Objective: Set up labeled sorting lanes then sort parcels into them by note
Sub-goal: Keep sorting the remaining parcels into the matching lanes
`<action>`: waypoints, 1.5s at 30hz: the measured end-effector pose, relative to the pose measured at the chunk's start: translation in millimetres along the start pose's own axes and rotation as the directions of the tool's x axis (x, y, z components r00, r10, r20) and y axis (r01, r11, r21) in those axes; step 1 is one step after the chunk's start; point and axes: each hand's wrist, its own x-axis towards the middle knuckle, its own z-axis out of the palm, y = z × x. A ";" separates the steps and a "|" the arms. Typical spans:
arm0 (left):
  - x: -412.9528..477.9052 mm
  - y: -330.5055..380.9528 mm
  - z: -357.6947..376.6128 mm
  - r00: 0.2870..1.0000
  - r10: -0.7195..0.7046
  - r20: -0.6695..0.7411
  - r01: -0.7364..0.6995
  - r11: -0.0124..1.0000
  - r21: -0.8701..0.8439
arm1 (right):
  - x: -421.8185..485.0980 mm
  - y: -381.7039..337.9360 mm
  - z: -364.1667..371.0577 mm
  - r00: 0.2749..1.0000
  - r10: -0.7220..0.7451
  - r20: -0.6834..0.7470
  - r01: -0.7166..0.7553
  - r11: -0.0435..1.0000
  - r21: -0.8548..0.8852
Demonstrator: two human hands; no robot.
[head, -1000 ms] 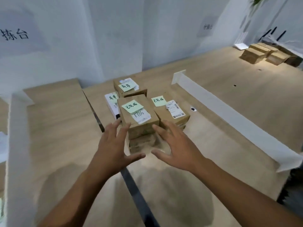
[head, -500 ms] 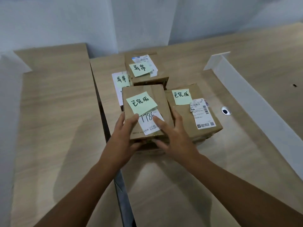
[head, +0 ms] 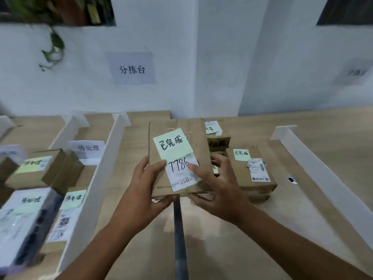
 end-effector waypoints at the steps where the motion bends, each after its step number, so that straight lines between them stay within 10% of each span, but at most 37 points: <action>1: -17.1 6.9 -19.5 0.999 -0.011 -0.032 0.012 1.000 0.023 | 0.6 -20.3 2.0 0.999 -0.042 -0.003 0.042 0.999 0.005; 22: -431.1 -90.3 -444.3 0.723 -0.275 -0.634 0.498 0.844 0.201 | 90.5 -541.8 297.7 0.749 -0.647 0.142 0.538 0.719 0.440; 45: -590.9 -432.5 -838.2 0.598 -0.416 -0.685 0.685 0.709 0.167 | 282.3 -914.1 736.5 0.682 -0.727 0.077 0.506 0.546 0.668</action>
